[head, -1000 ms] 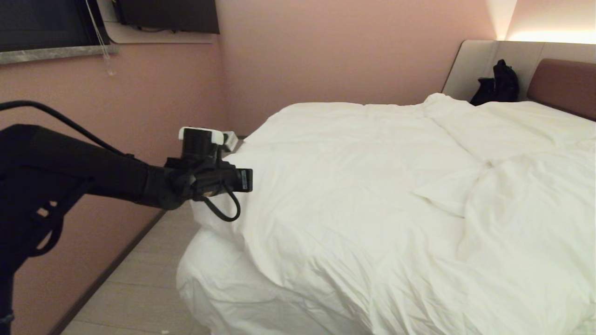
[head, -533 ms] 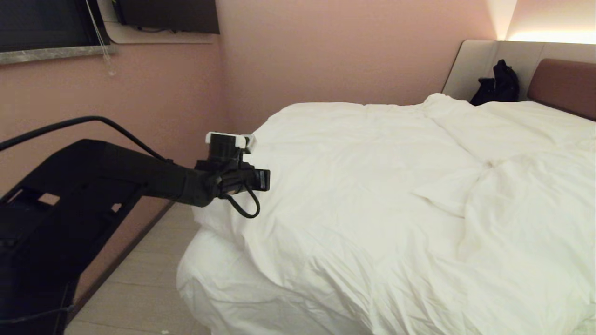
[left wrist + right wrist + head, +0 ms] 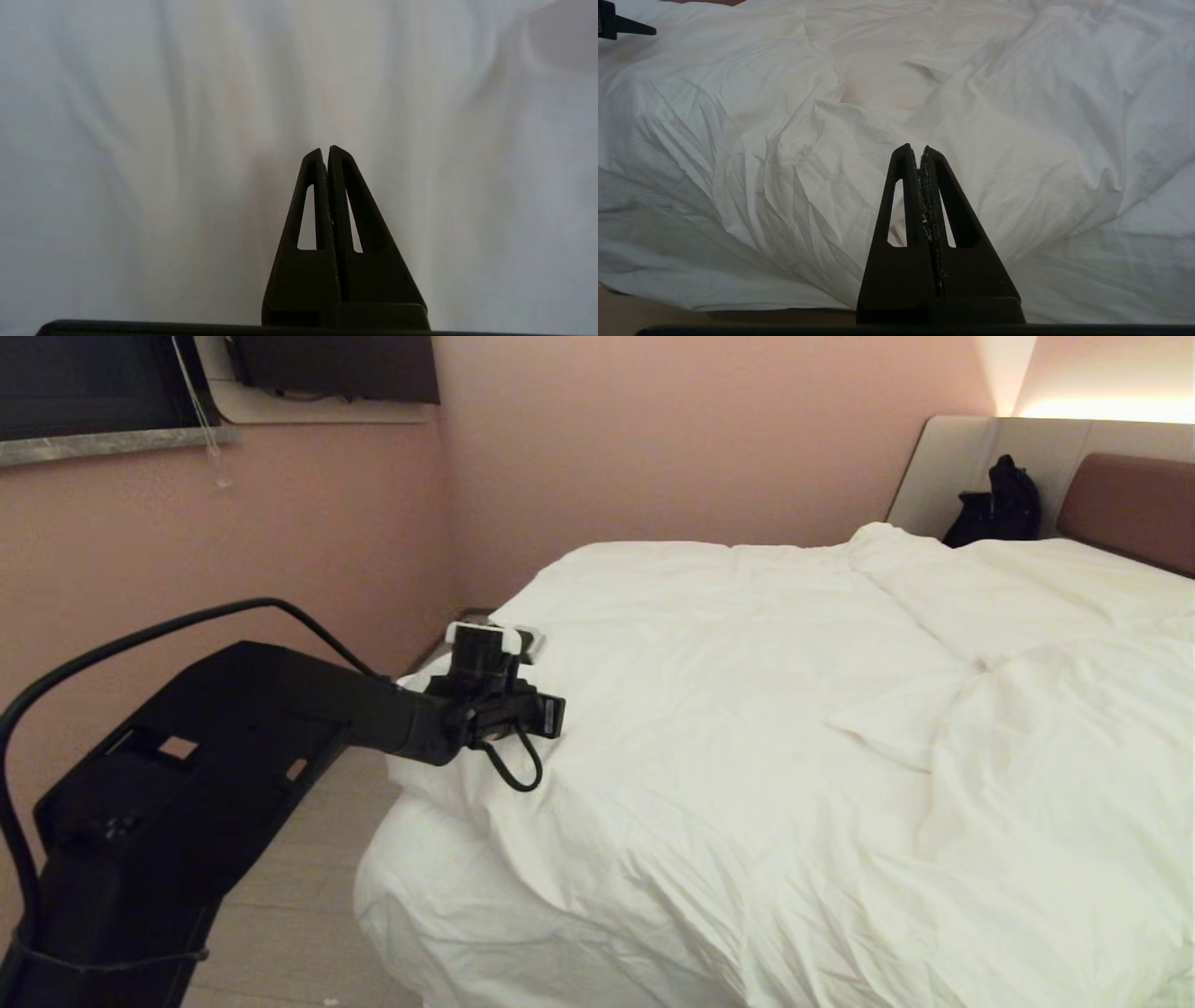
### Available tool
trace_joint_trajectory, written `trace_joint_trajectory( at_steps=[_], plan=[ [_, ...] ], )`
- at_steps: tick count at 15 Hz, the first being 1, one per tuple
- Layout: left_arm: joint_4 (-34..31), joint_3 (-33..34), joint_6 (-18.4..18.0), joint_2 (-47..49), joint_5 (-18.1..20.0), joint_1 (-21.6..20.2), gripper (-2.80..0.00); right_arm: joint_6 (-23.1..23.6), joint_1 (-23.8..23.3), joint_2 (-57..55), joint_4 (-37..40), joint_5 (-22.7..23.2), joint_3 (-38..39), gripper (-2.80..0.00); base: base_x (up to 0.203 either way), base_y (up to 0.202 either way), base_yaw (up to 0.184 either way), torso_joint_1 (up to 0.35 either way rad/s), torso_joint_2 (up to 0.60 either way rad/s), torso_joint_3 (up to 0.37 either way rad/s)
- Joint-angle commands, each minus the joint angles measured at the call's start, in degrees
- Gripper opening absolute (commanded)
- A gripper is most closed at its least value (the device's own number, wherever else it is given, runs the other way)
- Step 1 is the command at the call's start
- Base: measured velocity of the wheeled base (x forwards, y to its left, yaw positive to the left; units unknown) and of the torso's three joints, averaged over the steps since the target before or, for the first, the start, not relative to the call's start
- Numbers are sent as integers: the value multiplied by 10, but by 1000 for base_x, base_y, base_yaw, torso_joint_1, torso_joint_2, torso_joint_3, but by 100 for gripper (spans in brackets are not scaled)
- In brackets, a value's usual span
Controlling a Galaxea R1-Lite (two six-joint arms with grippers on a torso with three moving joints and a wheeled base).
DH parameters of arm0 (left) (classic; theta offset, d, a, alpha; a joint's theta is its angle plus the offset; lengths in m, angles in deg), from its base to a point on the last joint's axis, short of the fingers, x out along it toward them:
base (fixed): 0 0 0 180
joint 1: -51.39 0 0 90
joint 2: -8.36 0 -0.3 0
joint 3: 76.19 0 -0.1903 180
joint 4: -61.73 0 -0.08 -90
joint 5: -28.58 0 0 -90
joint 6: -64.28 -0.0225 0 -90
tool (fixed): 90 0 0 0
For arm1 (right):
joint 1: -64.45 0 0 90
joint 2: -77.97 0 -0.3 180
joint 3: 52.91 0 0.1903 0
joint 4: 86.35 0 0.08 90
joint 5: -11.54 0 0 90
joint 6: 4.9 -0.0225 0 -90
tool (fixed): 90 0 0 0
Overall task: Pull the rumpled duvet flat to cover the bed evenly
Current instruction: Flatten the corners of the folded blanket
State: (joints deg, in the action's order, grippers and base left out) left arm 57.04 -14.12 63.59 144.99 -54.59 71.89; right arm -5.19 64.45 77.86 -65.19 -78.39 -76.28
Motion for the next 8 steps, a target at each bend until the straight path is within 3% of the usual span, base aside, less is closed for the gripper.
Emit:
trace_joint_trajectory(
  at_steps=[1,7,8],
  plan=[
    [1,4,1,-8,0,0,-280,-1,0,0,-1,0,0,-280,0,0,0,0,0,0],
    [2,35,0,-59,-5,-6,-280,1,0,0,-1,0,0,-280,0,0,0,0,0,0],
    [2,33,-1,-59,-5,-7,0,1,0,0,0,0,0,-280,0,0,0,0,0,0]
  ],
)
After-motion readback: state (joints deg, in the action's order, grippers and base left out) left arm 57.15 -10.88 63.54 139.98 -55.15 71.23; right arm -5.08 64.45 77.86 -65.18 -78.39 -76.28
